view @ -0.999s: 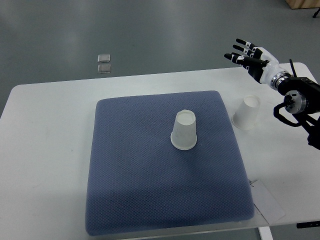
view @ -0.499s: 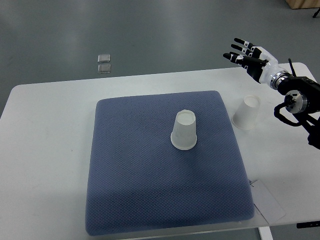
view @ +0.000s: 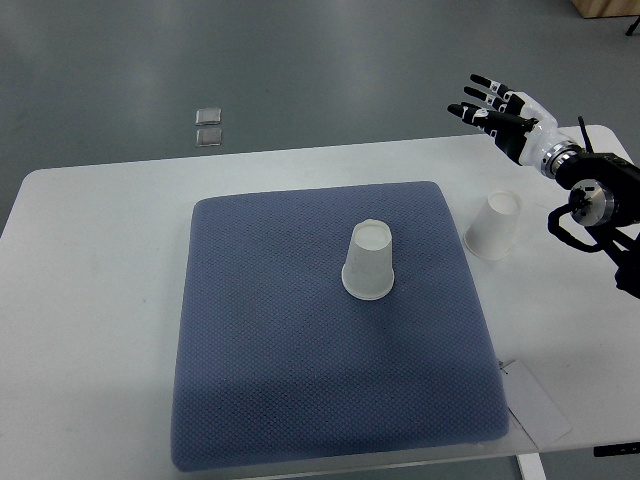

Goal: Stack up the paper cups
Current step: 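Reach the right hand toward the white paper cup beside the pad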

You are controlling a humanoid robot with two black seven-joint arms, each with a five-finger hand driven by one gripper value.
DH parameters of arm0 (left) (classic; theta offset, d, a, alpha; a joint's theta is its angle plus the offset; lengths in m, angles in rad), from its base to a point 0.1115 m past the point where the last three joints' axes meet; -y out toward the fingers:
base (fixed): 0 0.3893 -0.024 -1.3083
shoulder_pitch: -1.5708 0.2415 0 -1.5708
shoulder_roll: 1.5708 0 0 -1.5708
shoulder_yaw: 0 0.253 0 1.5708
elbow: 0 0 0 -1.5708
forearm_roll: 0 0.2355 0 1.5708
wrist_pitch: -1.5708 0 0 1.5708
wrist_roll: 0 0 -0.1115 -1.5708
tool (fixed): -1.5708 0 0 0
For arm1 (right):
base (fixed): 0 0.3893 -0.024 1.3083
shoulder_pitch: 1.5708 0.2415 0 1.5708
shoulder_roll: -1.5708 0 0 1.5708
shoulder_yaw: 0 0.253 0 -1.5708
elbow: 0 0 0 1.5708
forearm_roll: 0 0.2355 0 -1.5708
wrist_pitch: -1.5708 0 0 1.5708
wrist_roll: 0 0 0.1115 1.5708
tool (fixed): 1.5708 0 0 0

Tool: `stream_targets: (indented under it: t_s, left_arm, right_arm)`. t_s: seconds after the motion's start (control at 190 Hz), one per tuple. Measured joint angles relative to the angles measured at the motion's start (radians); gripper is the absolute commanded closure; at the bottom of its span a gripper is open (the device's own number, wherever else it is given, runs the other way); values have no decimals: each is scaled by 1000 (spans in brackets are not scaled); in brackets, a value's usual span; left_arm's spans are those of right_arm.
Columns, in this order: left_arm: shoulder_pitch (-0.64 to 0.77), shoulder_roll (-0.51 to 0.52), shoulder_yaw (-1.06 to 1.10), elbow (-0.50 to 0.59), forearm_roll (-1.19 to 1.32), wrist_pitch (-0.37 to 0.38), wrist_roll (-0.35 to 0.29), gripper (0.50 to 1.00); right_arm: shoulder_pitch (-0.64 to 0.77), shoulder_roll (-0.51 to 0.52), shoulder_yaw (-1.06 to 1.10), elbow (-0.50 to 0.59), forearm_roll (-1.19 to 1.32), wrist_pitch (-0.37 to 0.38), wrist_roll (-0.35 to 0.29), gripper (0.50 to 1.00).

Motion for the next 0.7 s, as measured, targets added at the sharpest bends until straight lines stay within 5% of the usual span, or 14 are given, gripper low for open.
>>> stream_targets:
  t_s: [0.41, 0.699]
  left_arm:
    - [0, 0, 0, 0, 0, 0, 0, 500]
    - [0, 0, 0, 0, 0, 0, 0, 500]
  right_arm:
    - [5, -48, -8, 11, -32, 23, -2, 589]
    - [26, -183, -20, 131, -467, 102, -2, 589]
